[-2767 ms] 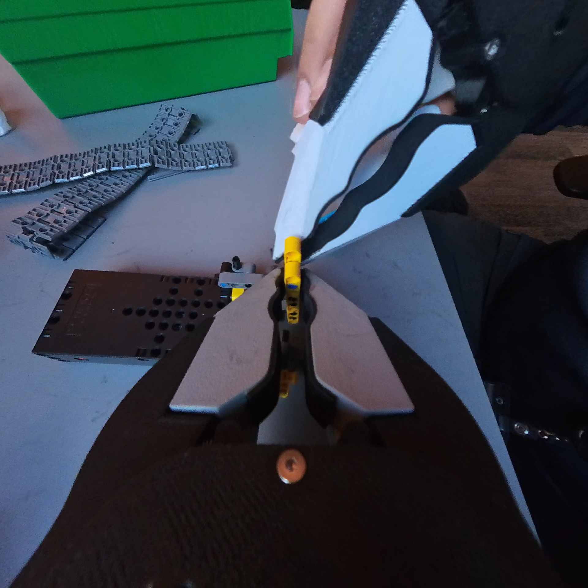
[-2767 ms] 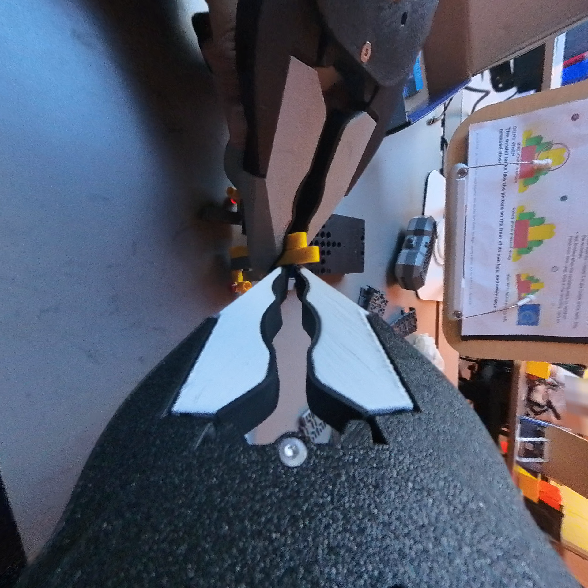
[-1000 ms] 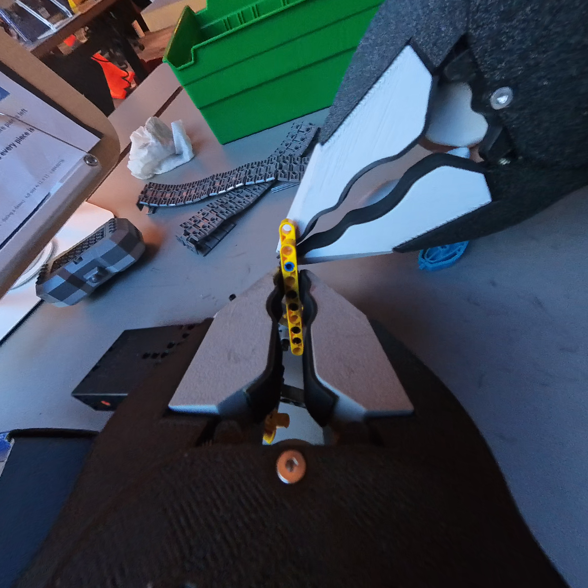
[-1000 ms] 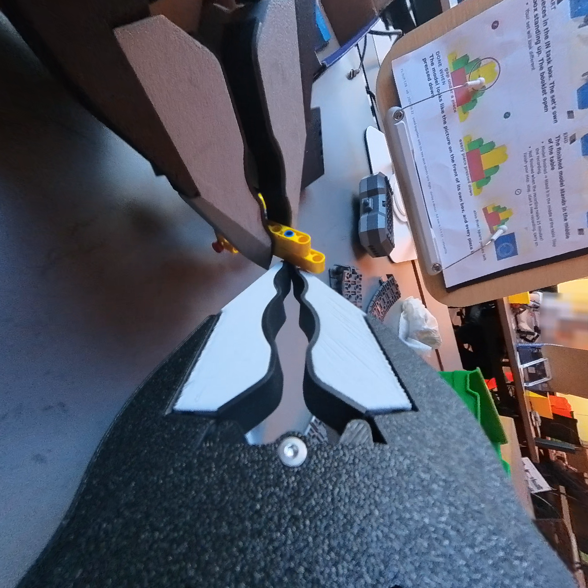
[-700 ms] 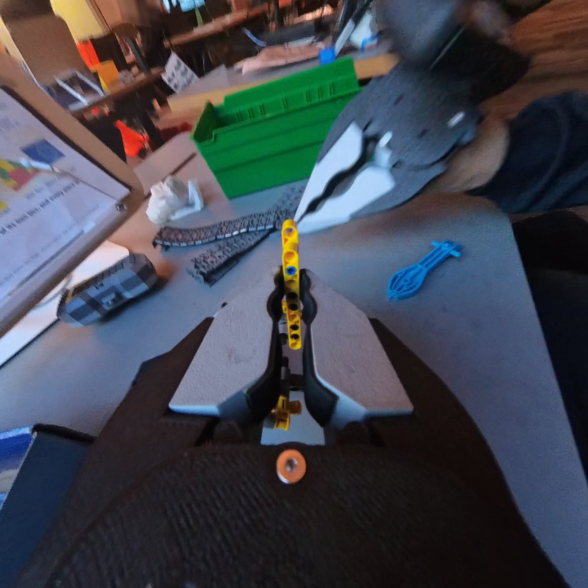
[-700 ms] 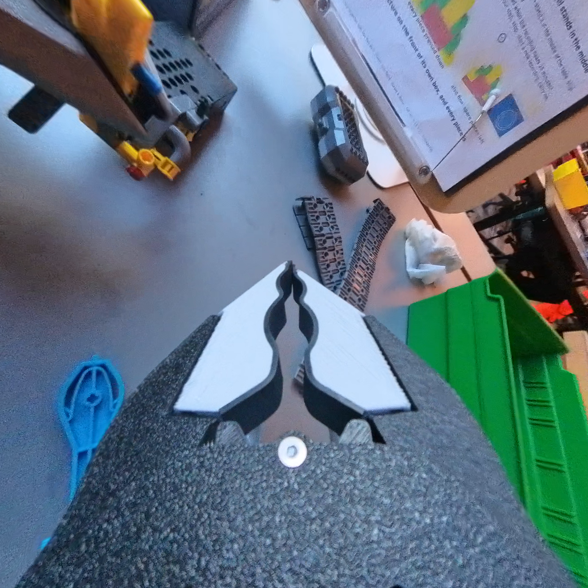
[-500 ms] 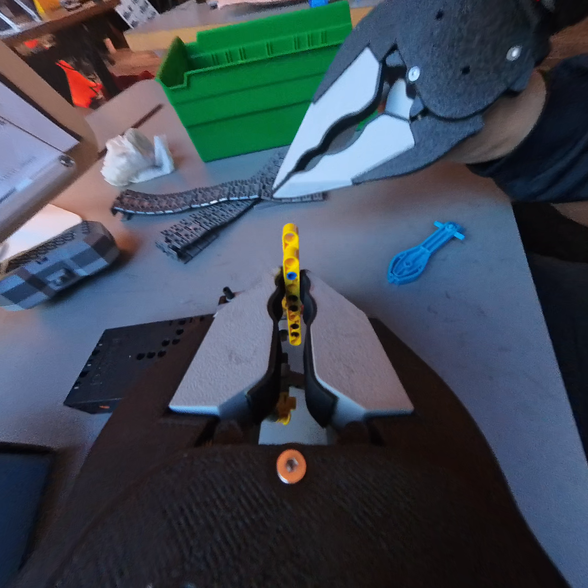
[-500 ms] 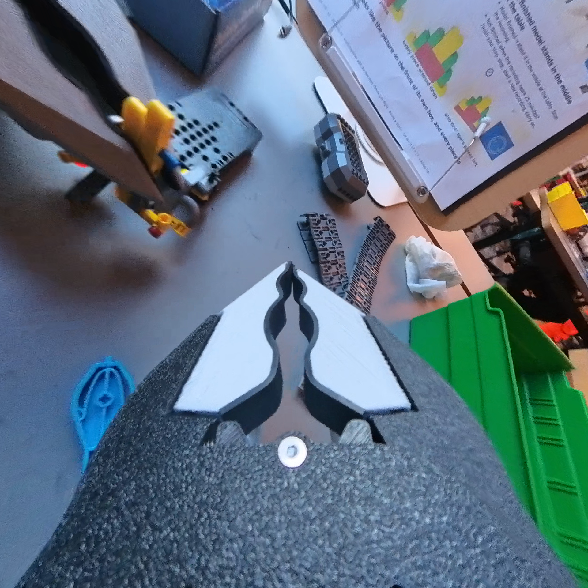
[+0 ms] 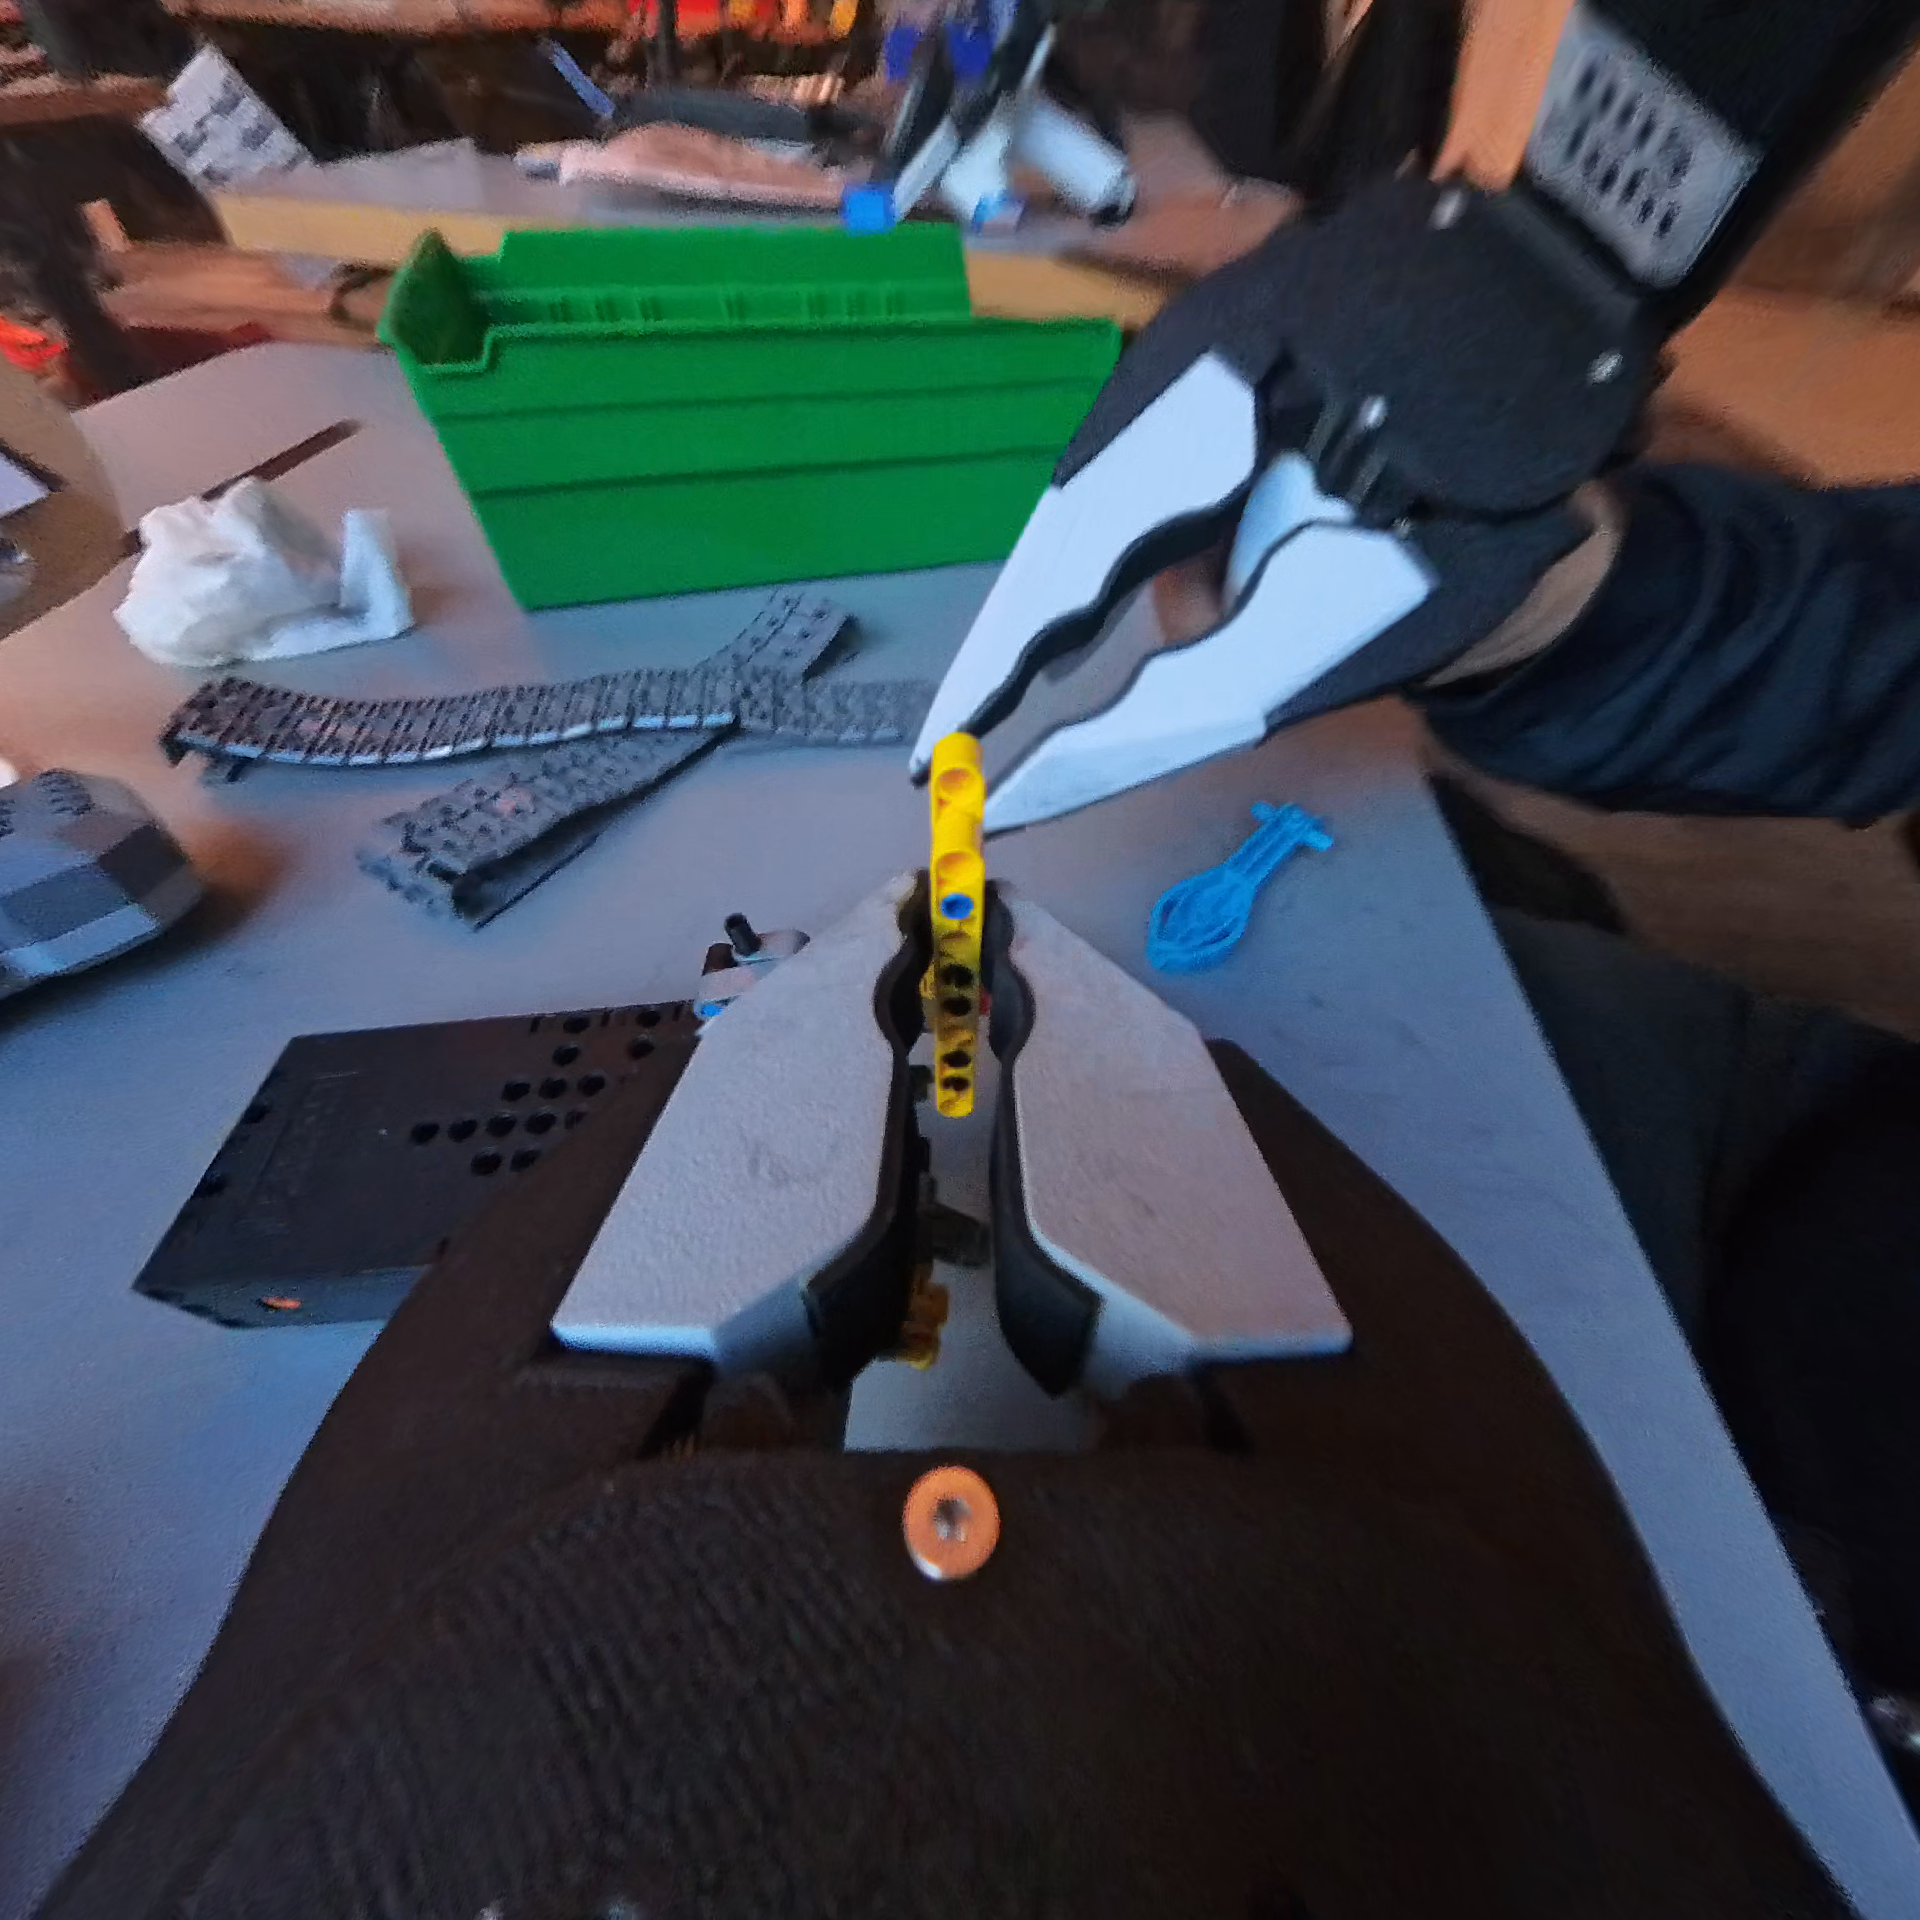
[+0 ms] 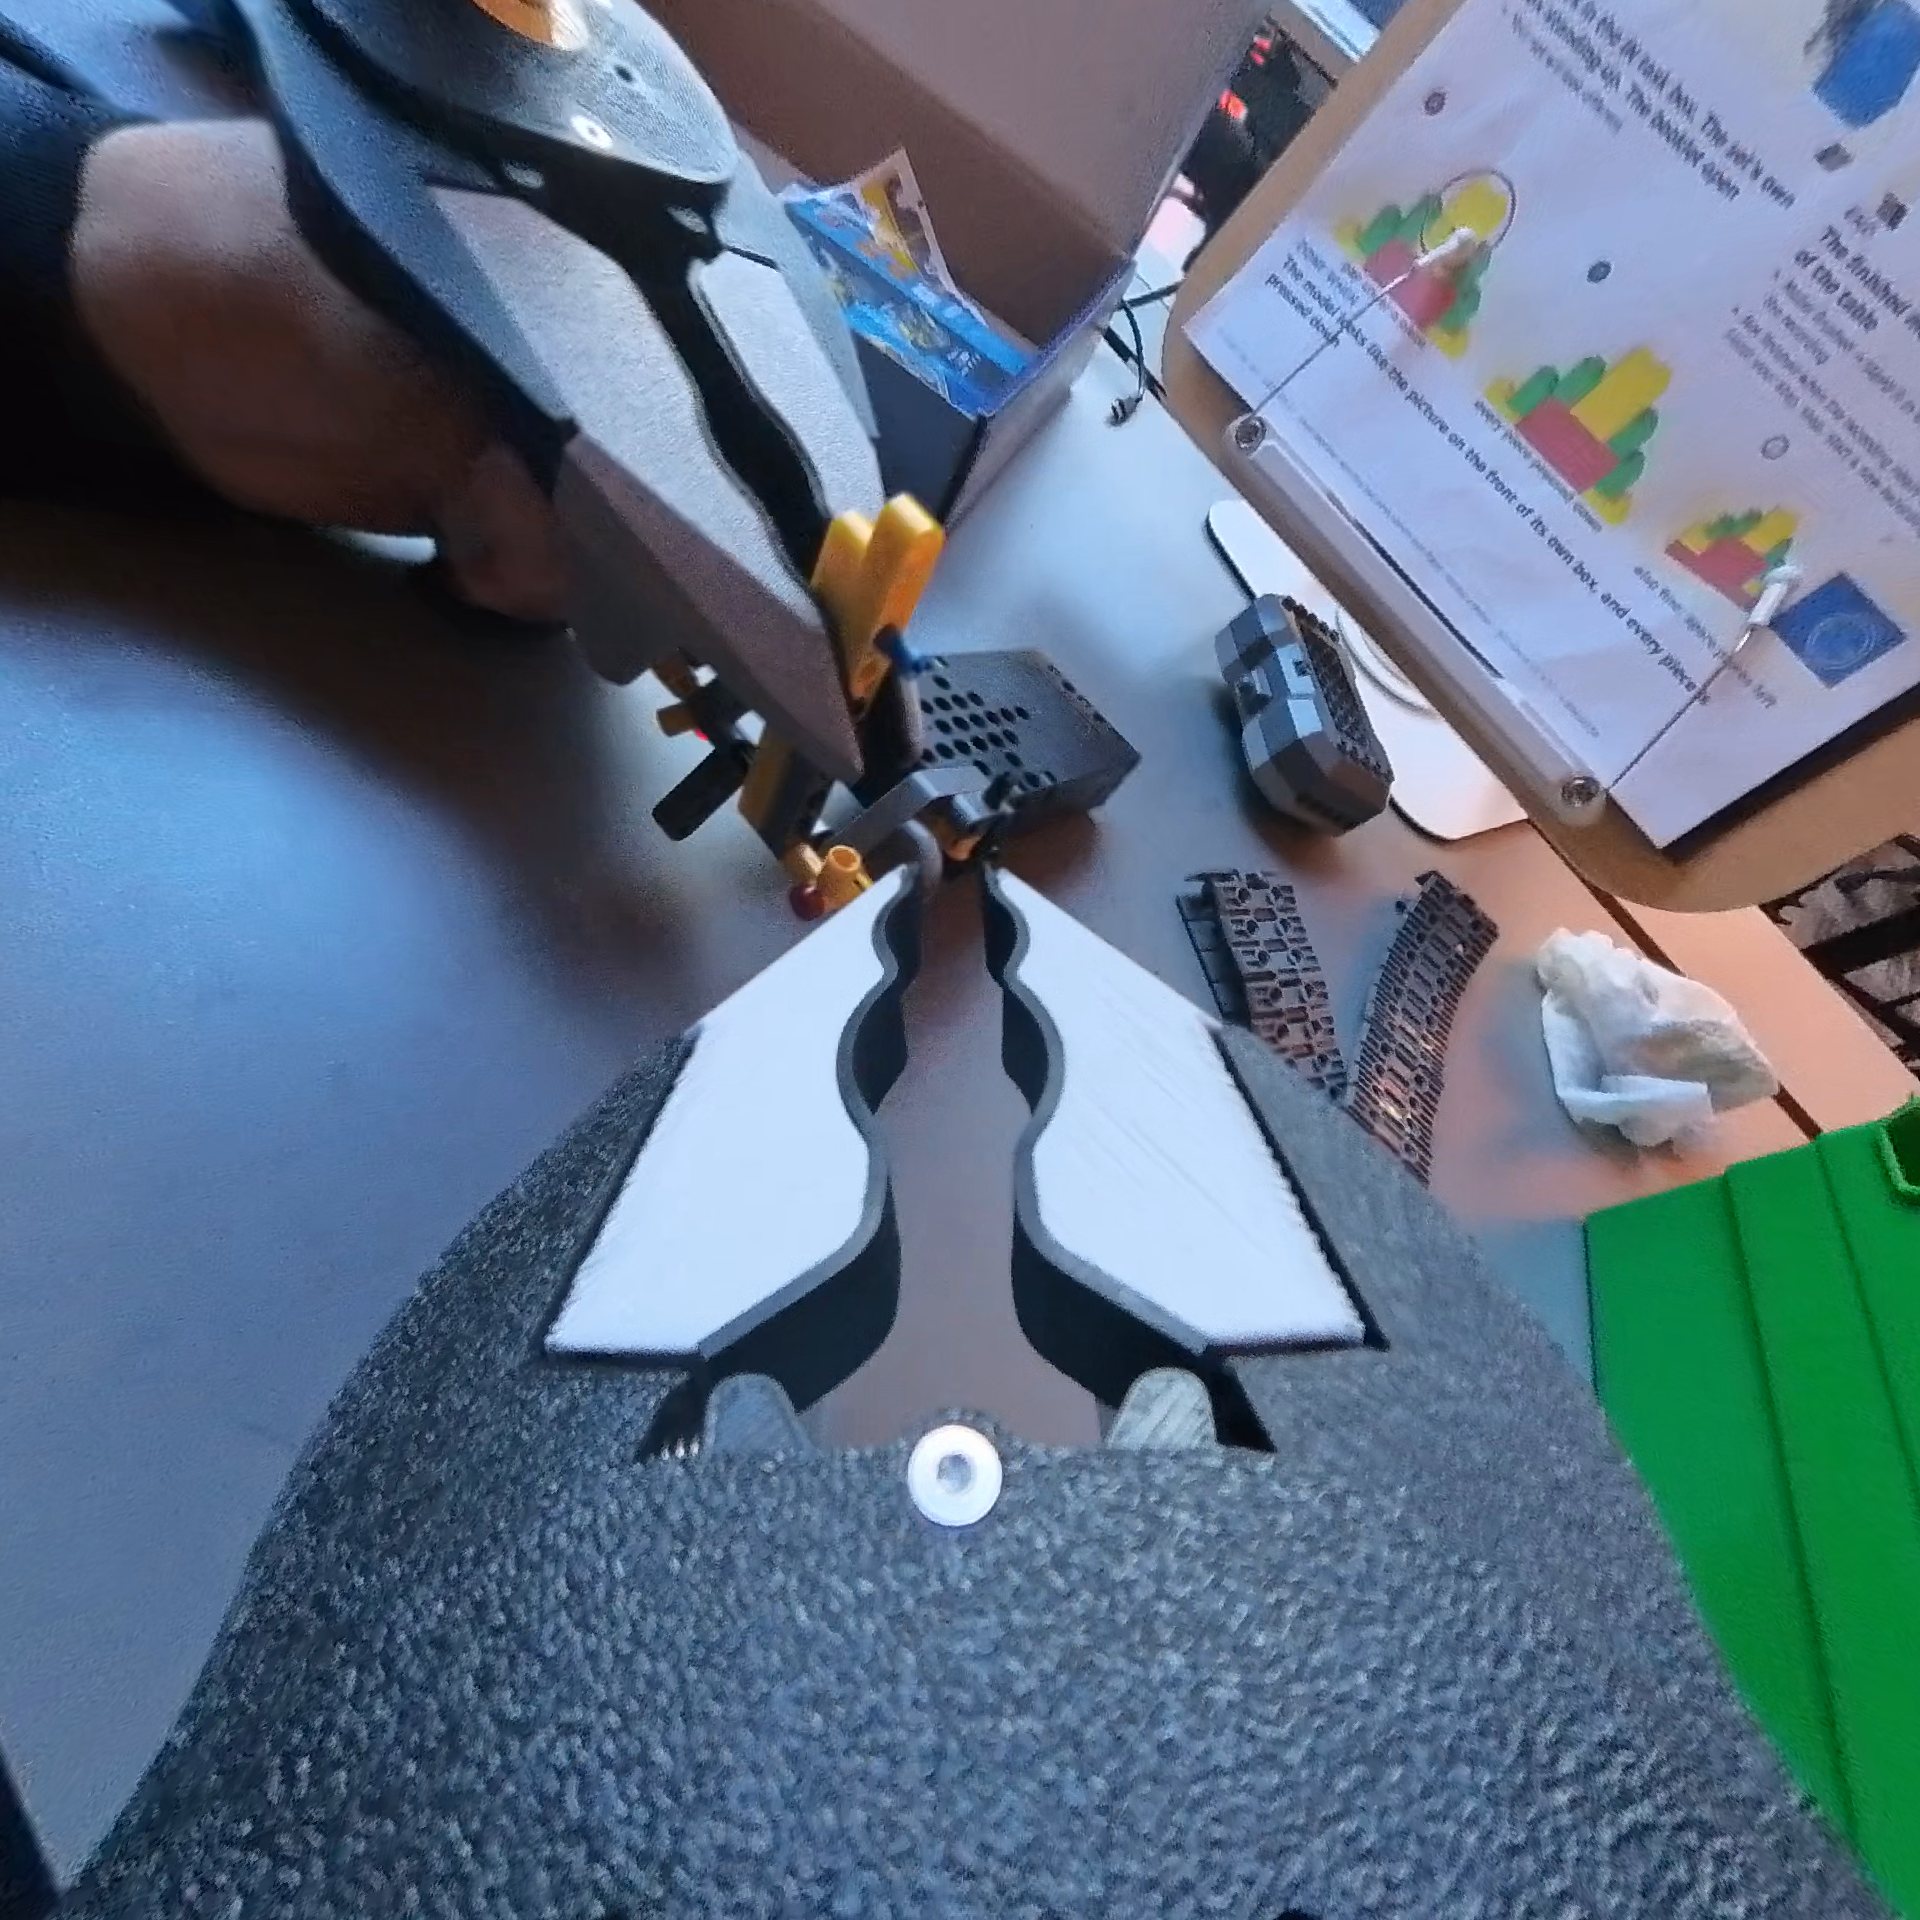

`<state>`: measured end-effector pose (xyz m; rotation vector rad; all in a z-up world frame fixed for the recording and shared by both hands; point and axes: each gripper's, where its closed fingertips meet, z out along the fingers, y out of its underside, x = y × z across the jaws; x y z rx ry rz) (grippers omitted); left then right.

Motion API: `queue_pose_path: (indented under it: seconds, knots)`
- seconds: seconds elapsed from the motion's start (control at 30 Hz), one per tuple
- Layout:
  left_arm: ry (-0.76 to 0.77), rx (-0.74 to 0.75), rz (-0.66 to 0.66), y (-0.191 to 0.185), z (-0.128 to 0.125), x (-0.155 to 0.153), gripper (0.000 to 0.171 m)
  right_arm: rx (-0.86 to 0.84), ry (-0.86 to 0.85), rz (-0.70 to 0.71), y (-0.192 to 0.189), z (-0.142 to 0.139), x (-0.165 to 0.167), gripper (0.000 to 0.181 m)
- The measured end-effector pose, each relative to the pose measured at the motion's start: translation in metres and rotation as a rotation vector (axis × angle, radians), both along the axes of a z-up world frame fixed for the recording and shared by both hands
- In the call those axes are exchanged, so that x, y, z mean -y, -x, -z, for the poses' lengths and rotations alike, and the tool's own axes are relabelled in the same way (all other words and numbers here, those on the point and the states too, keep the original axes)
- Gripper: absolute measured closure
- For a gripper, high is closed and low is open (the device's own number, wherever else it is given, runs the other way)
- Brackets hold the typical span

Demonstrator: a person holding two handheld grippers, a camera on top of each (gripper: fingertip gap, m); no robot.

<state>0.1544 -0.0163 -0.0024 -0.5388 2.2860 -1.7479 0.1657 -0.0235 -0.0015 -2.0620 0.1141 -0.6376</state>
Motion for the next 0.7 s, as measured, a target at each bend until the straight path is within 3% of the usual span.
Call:
queue_pose_path:
  seconds: [0.1, 0.27, 0.53, 0.7]
  knots:
    - [0.139, -0.029, 0.081, 0.005, -0.016, -0.004, 0.166, 0.007, 0.002, 0.0, 0.007, -0.001, 0.001, 0.172]
    - [0.159, 0.023, 0.108, 0.007, -0.022, -0.007, 0.166, -0.009, 0.02, 0.041, 0.011, 0.001, 0.025, 0.171]
    - [0.05, 0.053, 0.089, 0.007, -0.01, -0.005, 0.166, -0.17, 0.134, 0.158, 0.02, 0.036, 0.105, 0.154]
    - [-0.052, 0.096, 0.067, 0.007, 0.002, 0.001, 0.165, -0.338, 0.133, 0.107, 0.052, 0.051, 0.12, 0.138]
